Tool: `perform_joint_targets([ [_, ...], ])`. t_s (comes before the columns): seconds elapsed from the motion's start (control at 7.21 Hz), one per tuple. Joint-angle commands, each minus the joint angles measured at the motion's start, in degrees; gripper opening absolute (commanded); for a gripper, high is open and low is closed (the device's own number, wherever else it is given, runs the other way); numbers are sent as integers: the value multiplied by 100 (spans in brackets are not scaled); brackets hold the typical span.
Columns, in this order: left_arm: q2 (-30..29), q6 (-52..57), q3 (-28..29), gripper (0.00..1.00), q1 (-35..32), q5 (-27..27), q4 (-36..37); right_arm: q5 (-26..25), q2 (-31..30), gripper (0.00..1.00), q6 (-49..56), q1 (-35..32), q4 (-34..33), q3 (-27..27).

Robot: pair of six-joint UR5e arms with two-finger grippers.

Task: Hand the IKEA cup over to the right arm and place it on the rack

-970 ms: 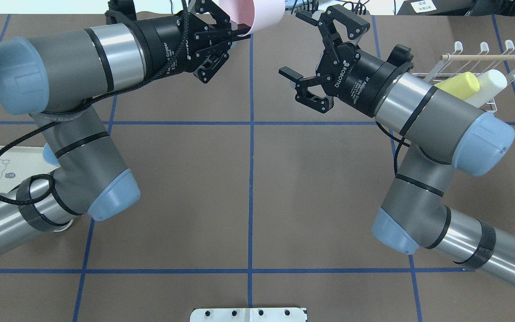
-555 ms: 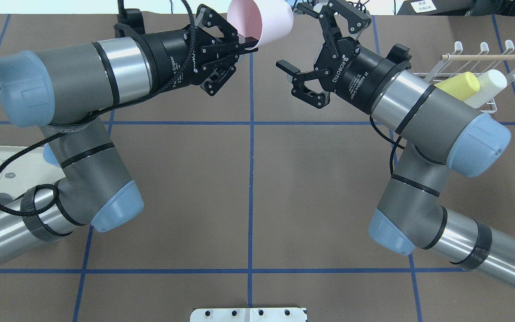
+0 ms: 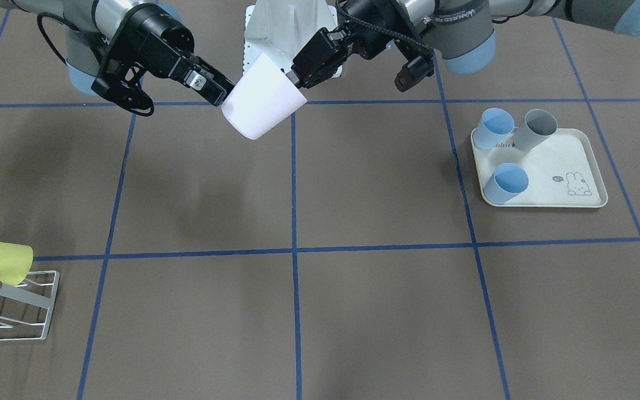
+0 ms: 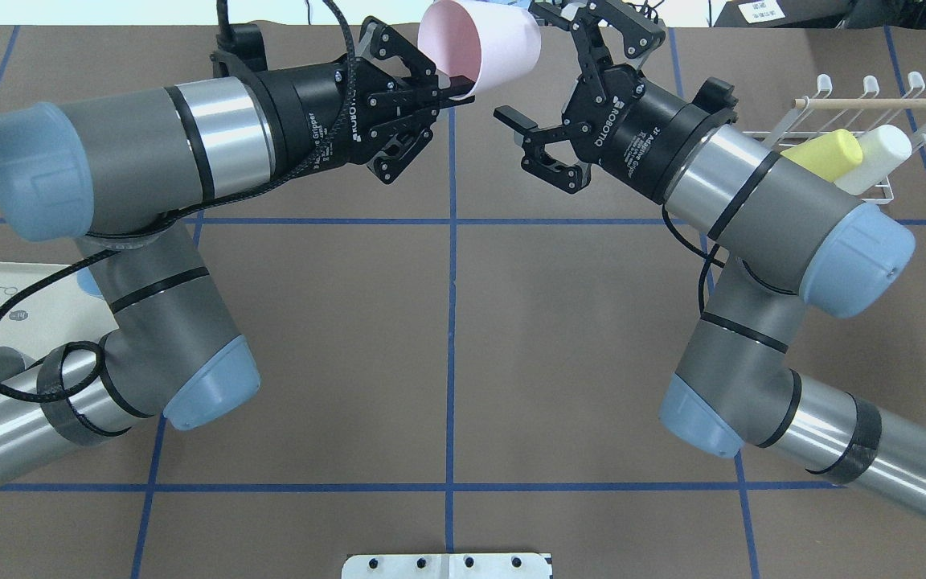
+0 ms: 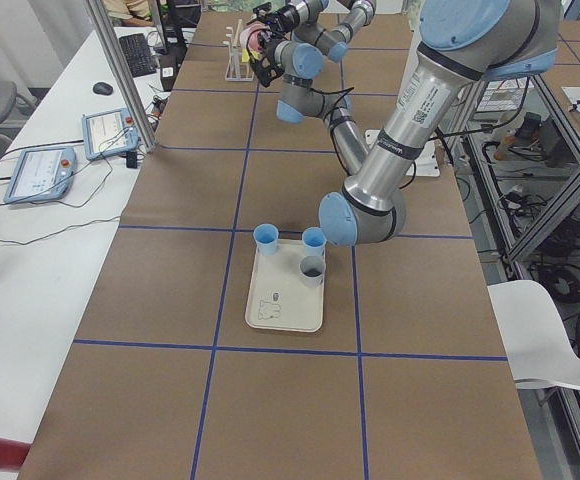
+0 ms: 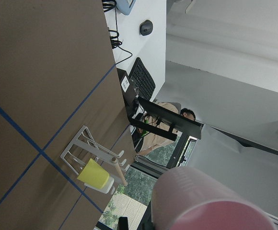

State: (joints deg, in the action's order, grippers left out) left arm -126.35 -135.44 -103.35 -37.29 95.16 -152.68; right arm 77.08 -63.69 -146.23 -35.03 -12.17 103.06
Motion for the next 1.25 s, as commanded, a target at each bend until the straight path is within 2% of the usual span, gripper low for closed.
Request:
perform_joint_targets([
  [0.0,14,9,-19,0,90,11,-166,18,-3,98,16,14,21,12],
  [0.42,14,9,-19,0,117,20,-166,27,6,97,51,14,30,39],
  [0.55,14,9,-19,0,117,20,-166,27,-3,85,42,14,30,56],
  [0.69,14,0,-19,0,117,20,-166,36,-12,60,77,23,30,56],
  [0.83,23,9,-19,45,117,20,-140,36,-21,39,86,23,30,56],
  [0.97,23,18,-19,78,117,29,-87,36,-29,21,103,23,22,56],
  [1.11,32,44,-19,100,117,29,-87,44,-29,14,104,23,22,56],
])
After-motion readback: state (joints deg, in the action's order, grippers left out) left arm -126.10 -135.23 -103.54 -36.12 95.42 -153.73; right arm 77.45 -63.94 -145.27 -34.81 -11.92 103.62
